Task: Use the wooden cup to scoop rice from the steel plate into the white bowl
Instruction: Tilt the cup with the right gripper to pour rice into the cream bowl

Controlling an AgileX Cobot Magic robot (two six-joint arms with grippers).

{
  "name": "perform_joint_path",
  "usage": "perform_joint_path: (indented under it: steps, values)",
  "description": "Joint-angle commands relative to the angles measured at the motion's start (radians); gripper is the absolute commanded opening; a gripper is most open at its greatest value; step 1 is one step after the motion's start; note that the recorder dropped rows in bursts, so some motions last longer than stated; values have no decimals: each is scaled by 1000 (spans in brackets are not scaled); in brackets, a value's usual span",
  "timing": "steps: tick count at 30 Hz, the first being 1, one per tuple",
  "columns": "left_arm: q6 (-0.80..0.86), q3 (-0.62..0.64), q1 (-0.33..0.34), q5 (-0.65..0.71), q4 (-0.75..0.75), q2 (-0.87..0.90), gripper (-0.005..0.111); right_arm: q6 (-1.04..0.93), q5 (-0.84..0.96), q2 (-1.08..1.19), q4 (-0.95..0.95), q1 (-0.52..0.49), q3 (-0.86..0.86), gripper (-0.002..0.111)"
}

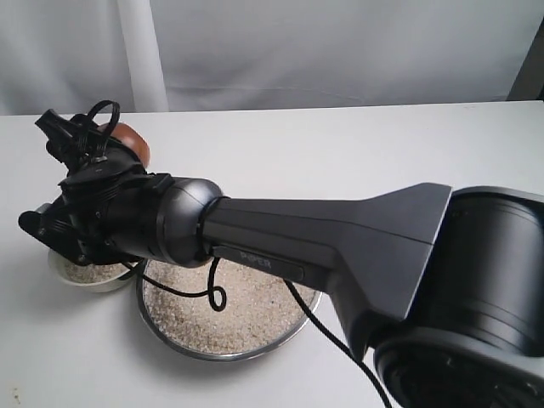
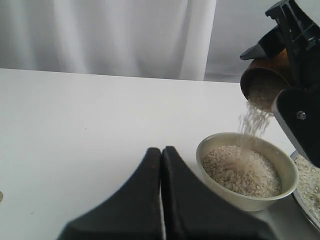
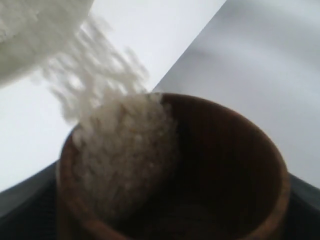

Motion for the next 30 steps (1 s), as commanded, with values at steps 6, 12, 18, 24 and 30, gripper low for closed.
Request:
perform_joint_path:
  steps: [6, 12, 18, 24, 30]
  values:
    - [-2, 1, -6, -11, -1, 0, 0, -3, 13, -2, -149, 13, -9, 0]
    - [-2, 1, -6, -11, -1, 0, 0, -3, 51, -2, -244, 21, -9, 0]
    - [-2, 1, -6, -11, -1, 0, 0, -3, 93, -2, -244, 28, -9, 0]
    - [-2, 1, -6, -11, -1, 0, 0, -3, 94, -2, -251, 32, -9, 0]
    - [-2, 1, -6, -11, -1, 0, 0, -1, 109, -2, -387, 39, -9, 0]
